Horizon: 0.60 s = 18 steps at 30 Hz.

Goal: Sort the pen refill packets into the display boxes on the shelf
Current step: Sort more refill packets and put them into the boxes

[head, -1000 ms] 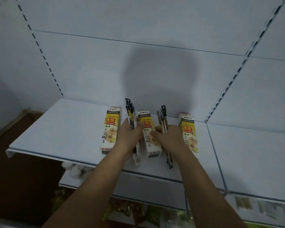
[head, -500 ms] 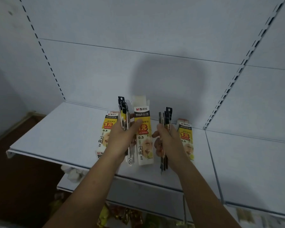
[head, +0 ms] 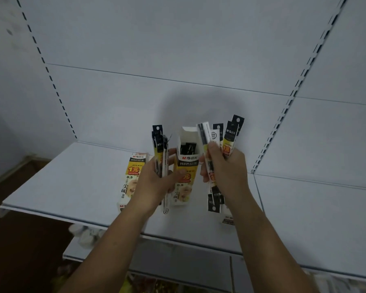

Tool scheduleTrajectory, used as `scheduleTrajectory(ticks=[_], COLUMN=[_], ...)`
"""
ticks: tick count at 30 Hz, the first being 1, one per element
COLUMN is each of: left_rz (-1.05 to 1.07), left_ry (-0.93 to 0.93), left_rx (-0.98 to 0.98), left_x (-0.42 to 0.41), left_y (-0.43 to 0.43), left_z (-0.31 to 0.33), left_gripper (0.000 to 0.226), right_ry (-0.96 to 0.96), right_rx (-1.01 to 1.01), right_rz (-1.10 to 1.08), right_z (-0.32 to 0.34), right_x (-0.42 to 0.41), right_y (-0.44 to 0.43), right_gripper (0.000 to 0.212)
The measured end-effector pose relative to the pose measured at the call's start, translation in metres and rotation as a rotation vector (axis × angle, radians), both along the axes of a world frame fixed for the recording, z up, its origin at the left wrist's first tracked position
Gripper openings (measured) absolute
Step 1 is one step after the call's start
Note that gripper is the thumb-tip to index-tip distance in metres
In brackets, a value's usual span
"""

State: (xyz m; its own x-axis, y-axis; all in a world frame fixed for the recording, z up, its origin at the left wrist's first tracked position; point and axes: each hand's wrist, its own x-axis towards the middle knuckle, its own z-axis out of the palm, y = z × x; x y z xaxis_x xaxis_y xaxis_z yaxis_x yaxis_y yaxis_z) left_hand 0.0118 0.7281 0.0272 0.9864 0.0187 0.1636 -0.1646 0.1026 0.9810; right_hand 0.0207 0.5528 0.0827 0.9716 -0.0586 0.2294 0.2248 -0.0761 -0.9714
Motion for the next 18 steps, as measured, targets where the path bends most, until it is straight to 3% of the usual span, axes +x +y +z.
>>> scheduleTrajectory(ticks=[11, 18], left_rz=[-0.035, -0.037], left_ry=[0.018, 0.021], left_rx=[0.043, 0.052], left_x=[-0.005, -0.005], left_y=[0.001, 0.003], left_z=[-0.006, -0.006], left_gripper=[0.048, 0.047], right_ry=[-0.042, -0.021], right_rx=[-0.119, -0.120], right_rz=[-0.138, -0.113], right_z=[0.008, 0.022], right_x=[-0.001, -0.005], right_y=[-0.001, -0.010], right_gripper=[0.043, 0.028])
